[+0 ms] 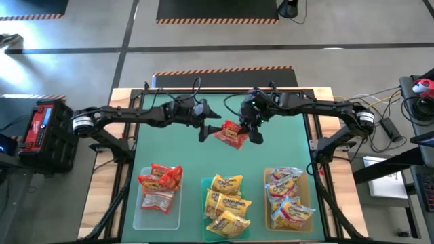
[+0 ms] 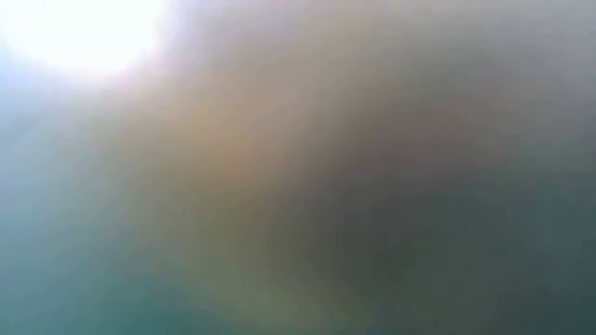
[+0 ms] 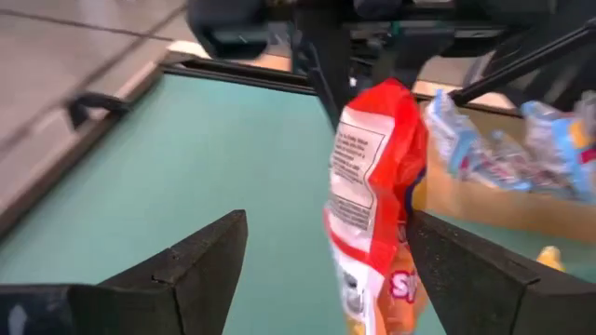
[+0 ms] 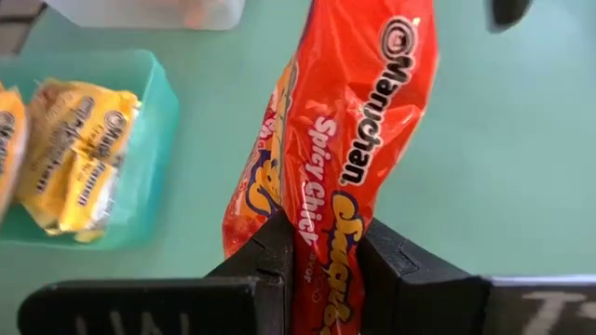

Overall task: Sort Maruchan noodles
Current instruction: Put the orange noodle pack into the white bin

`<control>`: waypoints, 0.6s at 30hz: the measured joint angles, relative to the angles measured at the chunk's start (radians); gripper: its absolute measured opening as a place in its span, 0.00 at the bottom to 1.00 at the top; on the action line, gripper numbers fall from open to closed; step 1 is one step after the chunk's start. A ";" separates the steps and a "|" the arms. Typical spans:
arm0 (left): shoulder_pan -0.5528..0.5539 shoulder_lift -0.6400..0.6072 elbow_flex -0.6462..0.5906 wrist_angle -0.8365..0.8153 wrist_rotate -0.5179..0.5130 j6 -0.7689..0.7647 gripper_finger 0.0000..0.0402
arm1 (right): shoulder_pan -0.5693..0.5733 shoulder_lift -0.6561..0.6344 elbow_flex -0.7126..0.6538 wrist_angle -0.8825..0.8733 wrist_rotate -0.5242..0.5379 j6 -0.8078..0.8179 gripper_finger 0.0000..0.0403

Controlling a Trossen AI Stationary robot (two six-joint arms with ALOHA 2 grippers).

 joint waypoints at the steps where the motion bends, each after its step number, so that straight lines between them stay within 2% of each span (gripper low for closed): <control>1: 0.000 0.008 0.000 0.009 0.017 -0.020 0.70 | 0.000 0.000 0.000 0.007 0.004 -0.017 0.15; 8: 0.000 0.047 0.000 0.075 0.121 -0.091 0.69 | 0.000 0.002 -0.002 0.036 0.016 -0.095 0.15; 18: -0.008 0.047 0.000 0.074 0.116 -0.140 0.69 | 0.000 0.002 -0.006 0.046 0.060 -0.112 0.15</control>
